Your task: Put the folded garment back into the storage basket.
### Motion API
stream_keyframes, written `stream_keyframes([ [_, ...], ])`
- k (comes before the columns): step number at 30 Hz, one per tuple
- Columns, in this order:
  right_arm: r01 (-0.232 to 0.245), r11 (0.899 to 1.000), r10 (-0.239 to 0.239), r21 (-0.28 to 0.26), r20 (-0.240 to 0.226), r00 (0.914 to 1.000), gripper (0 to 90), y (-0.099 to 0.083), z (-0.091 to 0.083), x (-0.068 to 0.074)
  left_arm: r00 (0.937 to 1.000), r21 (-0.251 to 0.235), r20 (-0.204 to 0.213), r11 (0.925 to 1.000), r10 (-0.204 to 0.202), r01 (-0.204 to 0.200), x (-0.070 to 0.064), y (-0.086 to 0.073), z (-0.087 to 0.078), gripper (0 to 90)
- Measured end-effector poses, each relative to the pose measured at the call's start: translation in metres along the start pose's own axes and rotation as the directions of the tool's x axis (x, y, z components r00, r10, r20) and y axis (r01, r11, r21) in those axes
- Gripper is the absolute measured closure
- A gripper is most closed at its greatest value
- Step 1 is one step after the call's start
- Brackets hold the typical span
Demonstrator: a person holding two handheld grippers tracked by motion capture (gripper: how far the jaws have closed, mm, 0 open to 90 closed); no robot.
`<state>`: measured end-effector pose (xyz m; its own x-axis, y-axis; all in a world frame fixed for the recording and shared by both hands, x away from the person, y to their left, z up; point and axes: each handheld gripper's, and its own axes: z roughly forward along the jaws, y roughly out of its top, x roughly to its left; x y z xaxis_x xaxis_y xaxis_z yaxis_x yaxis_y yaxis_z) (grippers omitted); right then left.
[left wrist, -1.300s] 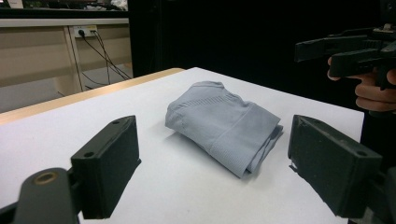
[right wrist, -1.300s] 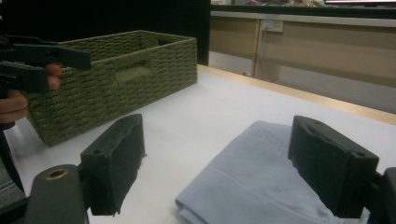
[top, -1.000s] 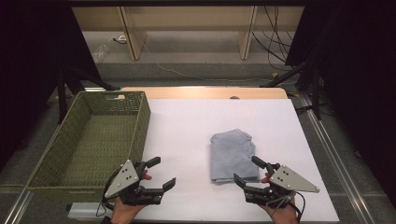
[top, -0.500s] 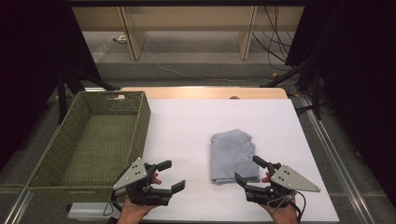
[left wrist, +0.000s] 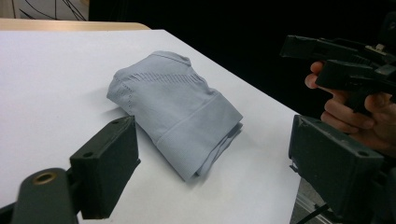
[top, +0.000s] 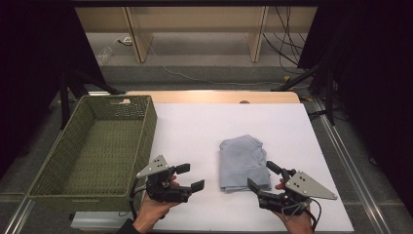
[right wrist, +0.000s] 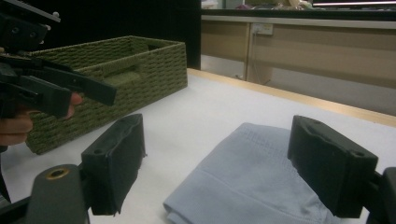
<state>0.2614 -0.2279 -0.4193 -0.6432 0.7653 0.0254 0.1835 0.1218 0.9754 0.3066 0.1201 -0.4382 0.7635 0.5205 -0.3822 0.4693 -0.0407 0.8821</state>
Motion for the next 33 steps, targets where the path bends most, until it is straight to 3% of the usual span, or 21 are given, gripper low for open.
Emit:
stream_keyframes([
  [4, -0.005, 1.0, 0.005, -0.001, 0.001, 1.0, 19.8, 0.0, 0.0, -0.001, 0.9999, 0.015, -0.012, 0.9999, -0.002, 0.002, 0.003, 0.002, 0.005, 15.4],
  [5, -0.008, 1.0, 0.008, 0.0, 0.002, 1.0, 19.8, 0.0, 0.0, -0.001, 0.9991, 0.015, 0.014, 0.9991, -0.04, 0.04, 0.005, 0.003, 0.009, 15.4],
  [7, -0.01, 1.0, 0.01, 0.0, 0.002, 0.9999, 19.8, 0.0, 0.0, -0.001, 0.999, 0.018, 0.018, 0.999, -0.041, 0.041, 0.004, 0.004, 0.011, 15.4],
  [9, -0.011, 1.0, 0.011, -0.001, 0.002, 0.9999, 19.8, 0.0, 0.0, -0.002, 0.9994, 0.032, 0.004, 0.9989, -0.036, 0.036, 0.003, 0.008, 0.017, 15.4],
  [14, -0.013, 1.0, 0.013, -0.001, 0.005, 0.9999, 19.8, 0.0, -0.001, -0.002, 0.9963, 0.06, -0.011, 0.9946, -0.085, 0.085, 0.005, 0.012, 0.028, 15.5],
  [18, -0.014, 1.0, 0.014, -0.003, 0.005, 0.9999, 19.8, 0.0, -0.001, -0.003, 0.9941, 0.1, -0.017, 0.9891, -0.107, 0.108, 0.008, 0.015, 0.039, 15.4],
  [20, -0.014, 1.0, 0.014, -0.003, 0.007, 0.9999, 19.9, 0.0, -0.001, -0.003, 0.9901, 0.139, -0.006, 0.9803, -0.14, 0.14, 0.011, 0.016, 0.048, 16.0],
  [30, -0.014, 1.0, 0.014, -0.006, 0.006, 0.9999, 19.9, 0.001, -0.001, -0.003, 0.9852, 0.199, -0.055, 0.965, -0.163, 0.17, 0.019, 0.02, 0.07, 15.4],
  [33, -0.014, 1.0, 0.014, -0.006, 0.006, 0.9999, 19.9, 0.001, -0.001, -0.003, 0.9813, 0.224, -0.07, 0.9557, -0.179, 0.191, 0.023, 0.021, 0.077, 15.4],
])
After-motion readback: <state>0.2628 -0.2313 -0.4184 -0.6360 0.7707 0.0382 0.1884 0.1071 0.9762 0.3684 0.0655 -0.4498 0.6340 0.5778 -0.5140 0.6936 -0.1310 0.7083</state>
